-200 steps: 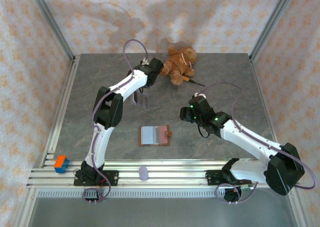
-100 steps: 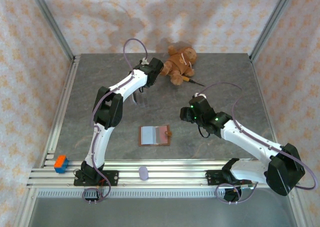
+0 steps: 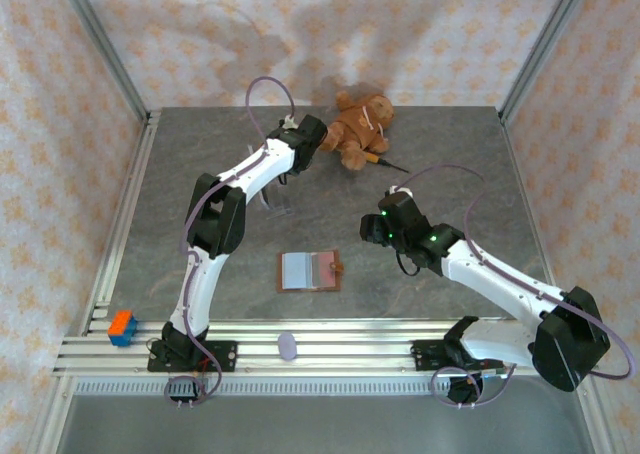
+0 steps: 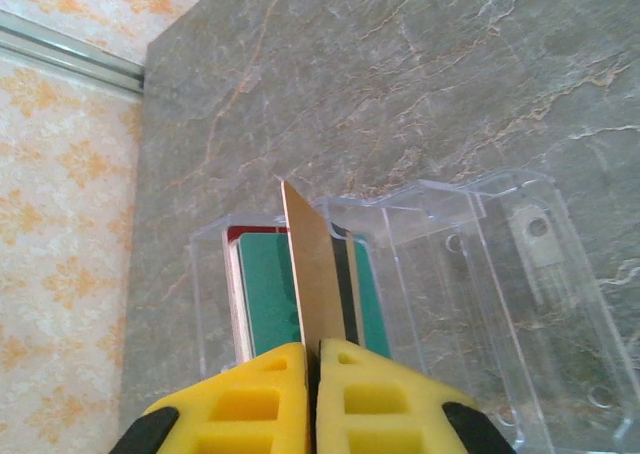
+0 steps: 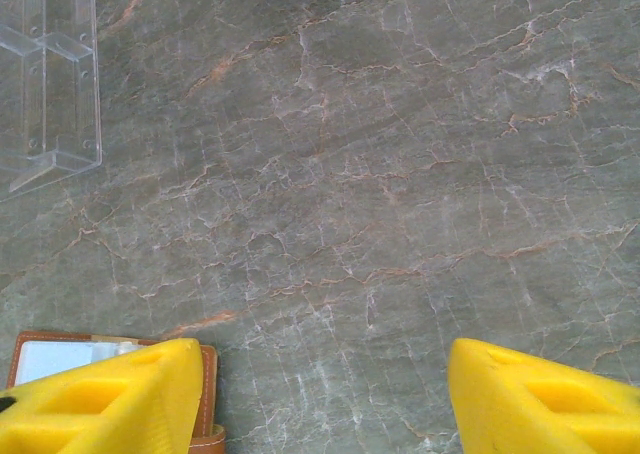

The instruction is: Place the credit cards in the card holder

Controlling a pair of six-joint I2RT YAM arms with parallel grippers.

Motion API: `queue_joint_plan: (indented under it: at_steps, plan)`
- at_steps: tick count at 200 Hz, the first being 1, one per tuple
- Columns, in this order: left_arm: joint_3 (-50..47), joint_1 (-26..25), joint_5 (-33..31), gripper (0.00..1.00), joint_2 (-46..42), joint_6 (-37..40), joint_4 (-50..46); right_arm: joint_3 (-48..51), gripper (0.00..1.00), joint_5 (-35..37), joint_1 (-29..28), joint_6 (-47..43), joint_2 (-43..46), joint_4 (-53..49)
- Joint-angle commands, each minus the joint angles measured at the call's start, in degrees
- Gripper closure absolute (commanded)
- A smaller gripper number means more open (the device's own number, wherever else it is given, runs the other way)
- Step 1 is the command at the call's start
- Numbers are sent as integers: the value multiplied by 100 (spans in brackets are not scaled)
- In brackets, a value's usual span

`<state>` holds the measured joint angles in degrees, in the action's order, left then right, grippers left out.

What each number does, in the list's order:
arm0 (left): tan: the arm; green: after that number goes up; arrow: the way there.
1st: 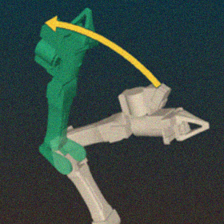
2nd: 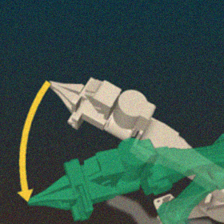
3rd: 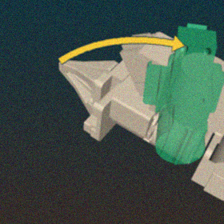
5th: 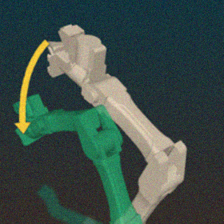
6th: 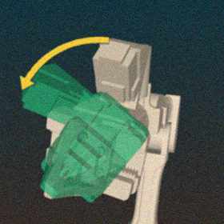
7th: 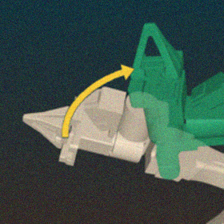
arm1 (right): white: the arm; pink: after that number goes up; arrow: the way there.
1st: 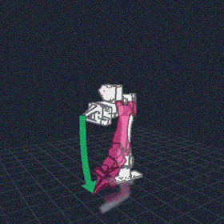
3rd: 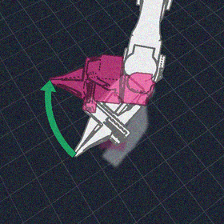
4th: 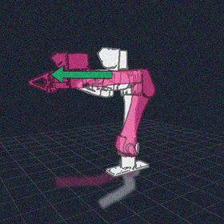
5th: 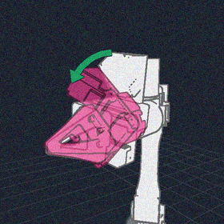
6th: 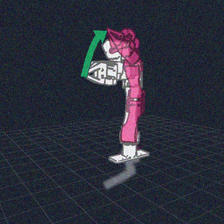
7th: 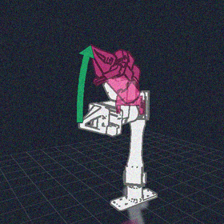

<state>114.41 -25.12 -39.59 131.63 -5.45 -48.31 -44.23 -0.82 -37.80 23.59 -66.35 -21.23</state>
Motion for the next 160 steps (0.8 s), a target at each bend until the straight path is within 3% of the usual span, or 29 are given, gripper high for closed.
queue_joint_plan:
  at_steps: [1,38,76,95,110,132,160]
  plan:
    - [194,14,475,93,-375,-433,-298,-49,34,152,36,64,54,-118]
    - [97,8,1535,94,-964,-1119,-354,-266,31,-50,36,-28,-123,-209]
    - [-694,8,2777,96,-2065,-1535,229,-538,30,-240,36,-50,-354,-263]
    - [-1339,16,3584,97,-2723,-1734,624,-585,30,-389,36,-5,-270,-185]
    - [-2054,42,4566,97,-3218,-1972,1137,-630,30,-651,36,-9,-273,-200]
    - [-3296,60,5948,99,-3946,-2421,2026,-757,30,-1656,36,-314,-387,-429]
    - [-4690,61,6846,100,-4803,-2982,2727,-1075,29,-2360,-34,-285,-551,-1167]
